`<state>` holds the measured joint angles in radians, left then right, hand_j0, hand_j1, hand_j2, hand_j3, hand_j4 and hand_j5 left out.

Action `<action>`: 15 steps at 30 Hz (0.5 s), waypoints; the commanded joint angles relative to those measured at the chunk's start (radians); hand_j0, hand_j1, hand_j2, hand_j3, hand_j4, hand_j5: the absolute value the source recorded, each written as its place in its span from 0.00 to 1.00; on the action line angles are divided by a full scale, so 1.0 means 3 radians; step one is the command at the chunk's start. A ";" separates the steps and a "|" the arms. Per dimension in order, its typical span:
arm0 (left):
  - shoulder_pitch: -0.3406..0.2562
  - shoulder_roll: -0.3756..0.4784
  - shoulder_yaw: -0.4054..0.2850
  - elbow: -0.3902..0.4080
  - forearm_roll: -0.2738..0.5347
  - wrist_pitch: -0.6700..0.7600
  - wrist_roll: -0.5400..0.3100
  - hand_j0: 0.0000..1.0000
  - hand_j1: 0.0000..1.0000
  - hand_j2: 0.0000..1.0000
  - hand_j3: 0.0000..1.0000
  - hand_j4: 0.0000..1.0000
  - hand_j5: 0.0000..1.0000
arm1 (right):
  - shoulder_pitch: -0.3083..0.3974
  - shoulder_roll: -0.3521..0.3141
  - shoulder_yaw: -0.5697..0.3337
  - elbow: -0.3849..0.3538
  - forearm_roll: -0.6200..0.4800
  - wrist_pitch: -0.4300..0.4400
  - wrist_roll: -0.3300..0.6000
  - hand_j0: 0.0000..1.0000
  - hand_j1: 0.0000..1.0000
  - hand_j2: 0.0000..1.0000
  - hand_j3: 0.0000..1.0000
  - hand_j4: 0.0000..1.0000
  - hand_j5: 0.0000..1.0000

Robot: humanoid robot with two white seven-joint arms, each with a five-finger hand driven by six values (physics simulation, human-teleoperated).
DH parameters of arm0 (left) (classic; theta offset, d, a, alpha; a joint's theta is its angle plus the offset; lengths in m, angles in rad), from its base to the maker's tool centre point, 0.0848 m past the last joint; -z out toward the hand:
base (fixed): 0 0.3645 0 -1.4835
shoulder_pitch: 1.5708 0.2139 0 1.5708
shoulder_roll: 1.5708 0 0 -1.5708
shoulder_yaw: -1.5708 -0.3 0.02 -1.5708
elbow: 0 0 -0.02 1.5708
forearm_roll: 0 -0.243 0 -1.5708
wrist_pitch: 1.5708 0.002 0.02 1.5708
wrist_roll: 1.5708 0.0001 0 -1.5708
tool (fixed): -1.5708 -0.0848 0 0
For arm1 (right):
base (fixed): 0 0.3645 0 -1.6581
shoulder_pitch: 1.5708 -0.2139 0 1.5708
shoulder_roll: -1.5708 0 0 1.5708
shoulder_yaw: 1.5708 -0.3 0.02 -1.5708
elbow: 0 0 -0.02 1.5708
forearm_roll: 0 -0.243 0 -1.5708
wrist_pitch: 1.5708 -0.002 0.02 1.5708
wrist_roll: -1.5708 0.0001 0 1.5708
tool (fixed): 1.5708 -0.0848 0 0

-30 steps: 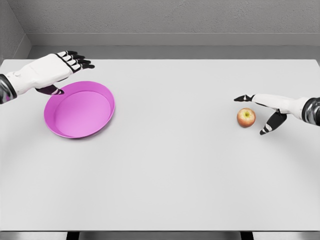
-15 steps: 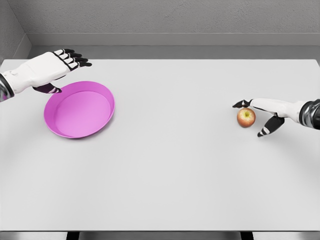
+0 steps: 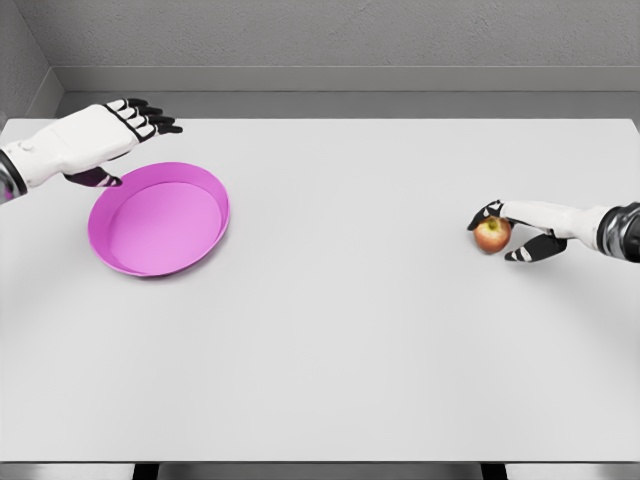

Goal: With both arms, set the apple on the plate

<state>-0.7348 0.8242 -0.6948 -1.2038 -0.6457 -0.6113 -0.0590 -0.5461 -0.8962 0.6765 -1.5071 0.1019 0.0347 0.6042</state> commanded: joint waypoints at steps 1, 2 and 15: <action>0.0000 0.0004 0.0005 -0.0001 0.0020 0.0001 0.0003 1.00 1.00 1.00 1.00 1.00 1.00 | 0.0000 -0.0004 0.0010 0.0008 0.0059 -0.0003 0.0022 0.52 0.52 0.52 0.52 0.52 0.52; 0.0000 0.0004 0.0005 -0.0001 0.0020 0.0001 0.0003 1.00 1.00 1.00 1.00 1.00 1.00 | 0.0005 -0.0004 0.0015 0.0008 0.0064 -0.0003 0.0022 0.49 0.49 0.49 0.49 0.49 0.49; 0.0005 0.0009 0.0005 -0.0006 0.0020 0.0001 0.0002 1.00 1.00 1.00 1.00 1.00 1.00 | -0.0010 -0.0004 0.0005 -0.0028 0.0064 -0.0029 0.0022 0.43 0.43 0.43 0.43 0.43 0.43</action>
<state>-0.7332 0.8249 -0.6946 -1.2055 -0.6457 -0.6112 -0.0593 -0.5507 -0.8965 0.6776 -1.5142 0.1234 0.0272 0.6063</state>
